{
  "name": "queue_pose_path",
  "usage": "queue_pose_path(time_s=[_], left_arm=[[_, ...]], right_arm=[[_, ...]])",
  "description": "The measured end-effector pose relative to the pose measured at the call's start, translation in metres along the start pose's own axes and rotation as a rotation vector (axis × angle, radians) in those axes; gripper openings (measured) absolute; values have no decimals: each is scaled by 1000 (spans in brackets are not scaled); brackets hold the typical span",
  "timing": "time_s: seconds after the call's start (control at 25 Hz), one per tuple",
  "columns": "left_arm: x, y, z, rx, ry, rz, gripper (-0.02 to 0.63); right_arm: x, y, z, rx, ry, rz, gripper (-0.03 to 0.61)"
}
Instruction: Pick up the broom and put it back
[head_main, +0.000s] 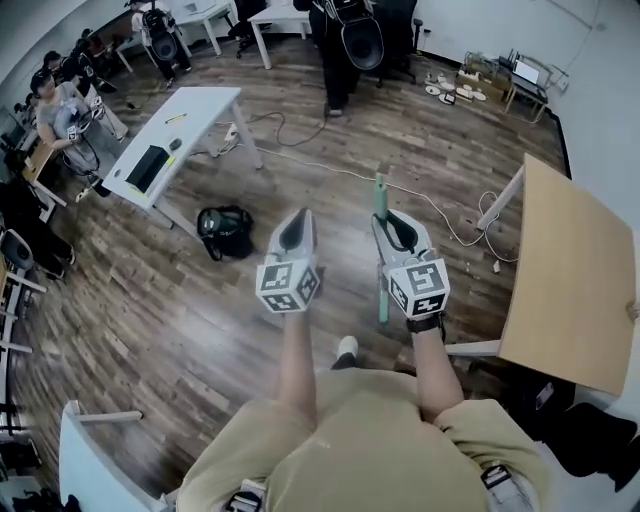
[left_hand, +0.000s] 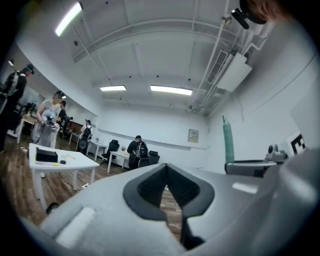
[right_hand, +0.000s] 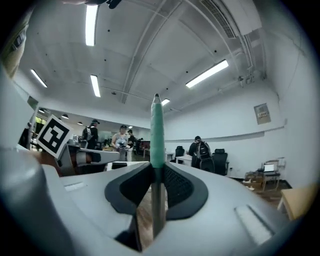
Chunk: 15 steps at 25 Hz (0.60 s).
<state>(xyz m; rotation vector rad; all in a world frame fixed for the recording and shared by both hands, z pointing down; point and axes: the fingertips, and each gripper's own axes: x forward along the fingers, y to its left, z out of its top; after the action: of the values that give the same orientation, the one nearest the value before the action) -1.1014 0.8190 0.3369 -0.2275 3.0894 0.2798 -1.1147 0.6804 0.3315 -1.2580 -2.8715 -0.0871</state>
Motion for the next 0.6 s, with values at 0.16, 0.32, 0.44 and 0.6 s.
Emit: queue_pose_path(time_s=[0.16,0.32,0.44,0.6], left_arm=[[72,-3,-6,44,16,-107,2],[139,-10,-35,48,92,-206,2],[196,-10,-37,39,82,-237,2],[293,-12,-42,69,108,-280,2]], right_arm=[[27,-82,-9,-14,2,-200,80],[55,-156,-34,55,20,-319,80],[86,-202,-40,89,2,-344,80],[152,-261,-46,109,-6,-310,78]])
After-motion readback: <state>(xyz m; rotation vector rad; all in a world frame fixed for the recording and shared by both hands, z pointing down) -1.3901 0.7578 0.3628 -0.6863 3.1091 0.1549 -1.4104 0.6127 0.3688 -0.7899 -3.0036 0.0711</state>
